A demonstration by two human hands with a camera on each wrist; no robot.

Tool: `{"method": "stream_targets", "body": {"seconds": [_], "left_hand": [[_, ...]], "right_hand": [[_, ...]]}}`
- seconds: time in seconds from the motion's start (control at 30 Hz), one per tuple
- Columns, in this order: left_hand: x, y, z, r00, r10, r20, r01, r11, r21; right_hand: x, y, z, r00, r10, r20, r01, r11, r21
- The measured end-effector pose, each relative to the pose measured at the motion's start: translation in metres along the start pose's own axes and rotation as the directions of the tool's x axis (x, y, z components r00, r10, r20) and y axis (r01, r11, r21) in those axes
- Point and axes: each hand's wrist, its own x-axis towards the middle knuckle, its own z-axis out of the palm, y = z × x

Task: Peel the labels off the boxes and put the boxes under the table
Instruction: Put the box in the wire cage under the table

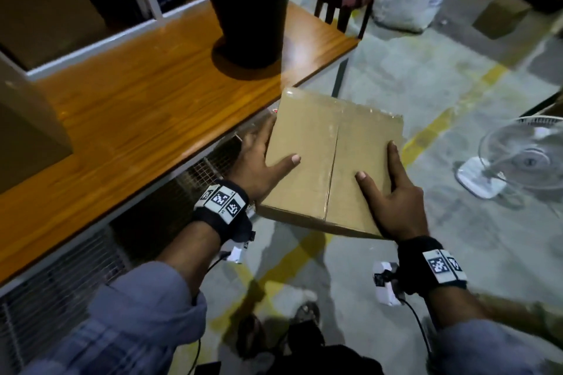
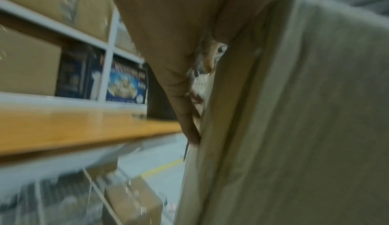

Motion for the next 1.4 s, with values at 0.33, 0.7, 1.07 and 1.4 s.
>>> {"method": "stream_targets", "body": {"seconds": [0.33,0.7,1.07,1.4], "left_hand": [[0.076,-0.033,0.056,0.972,-0.160,0.174,0.145,0.985,0.094],[0.200,-0.227,0.160,0.916,-0.227,0.330,0.149,0.958,0.244],[0.254,-0.478,0.290,0.823,-0.348,0.448,0.172,0.905,0.388],[0.269,-0.569,0.340,0.800,-0.307,0.515,0.032,0.880,0.474]], "right_hand": [[0.031,0.071,0.053,0.979,0.194,-0.055,-0.194,0.981,-0.002],[0.074,0.219,0.231,0.932,0.359,-0.051,-0.356,0.932,0.064],[0.093,0.421,0.435,0.908,0.389,0.153,-0.400,0.915,0.049],[0.081,0.503,0.545,0.904,0.383,0.190,-0.416,0.889,0.190]]}}
